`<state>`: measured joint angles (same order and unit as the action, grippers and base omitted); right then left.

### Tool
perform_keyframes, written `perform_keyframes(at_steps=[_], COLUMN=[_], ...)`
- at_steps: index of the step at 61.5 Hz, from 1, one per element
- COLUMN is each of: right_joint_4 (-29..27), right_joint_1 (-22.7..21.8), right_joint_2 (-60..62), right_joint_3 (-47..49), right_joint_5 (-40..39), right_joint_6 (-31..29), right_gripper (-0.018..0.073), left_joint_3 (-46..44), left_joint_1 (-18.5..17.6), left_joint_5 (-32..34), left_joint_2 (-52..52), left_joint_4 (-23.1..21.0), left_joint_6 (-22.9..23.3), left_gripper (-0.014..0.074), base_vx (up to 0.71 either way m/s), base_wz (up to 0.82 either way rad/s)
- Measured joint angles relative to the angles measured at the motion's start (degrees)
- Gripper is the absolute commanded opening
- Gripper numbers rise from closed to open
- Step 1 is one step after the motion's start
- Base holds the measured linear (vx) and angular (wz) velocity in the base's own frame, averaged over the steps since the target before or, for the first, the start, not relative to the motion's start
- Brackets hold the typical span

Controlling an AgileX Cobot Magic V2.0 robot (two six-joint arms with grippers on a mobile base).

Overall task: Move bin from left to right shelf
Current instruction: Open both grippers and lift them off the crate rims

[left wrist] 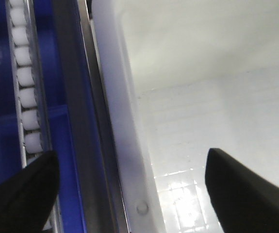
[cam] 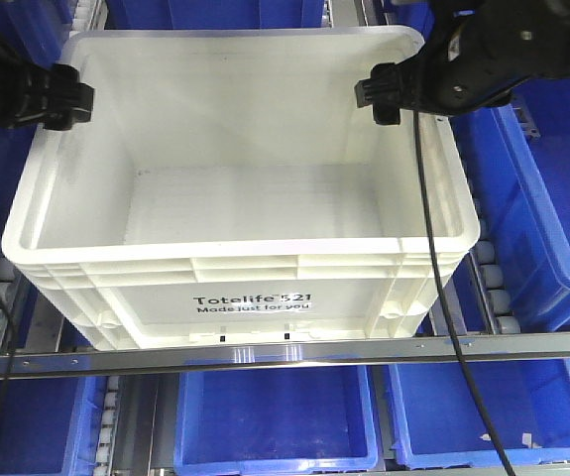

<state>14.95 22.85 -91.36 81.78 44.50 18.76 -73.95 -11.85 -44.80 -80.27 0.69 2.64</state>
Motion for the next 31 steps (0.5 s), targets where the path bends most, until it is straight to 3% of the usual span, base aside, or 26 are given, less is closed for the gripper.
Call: perform_keyframes(at_steps=[15, 31], right_joint_4=[0.0, -0.05], right_joint_1=[0.0, 0.0], right_joint_2=[14.05, 33.79], right_joint_3=[-15.18, -27.96], right_joint_5=[-6.0, -5.9], right_joint_6=[-2.67, -7.74], right_gripper=[0.0549, 0.0512], left_joint_3=[9.6, 21.23], left_joint_1=[0.0, 0.0], left_joint_5=[1.11, -0.84], left_joint_2=[15.2, 33.69], left_joint_4=[-5.34, -6.54], left_joint_6=[-6.69, -8.02], left_gripper=[0.0584, 0.0584], base_vx=[0.0, 0.0], base_wz=[0.0, 0.0])
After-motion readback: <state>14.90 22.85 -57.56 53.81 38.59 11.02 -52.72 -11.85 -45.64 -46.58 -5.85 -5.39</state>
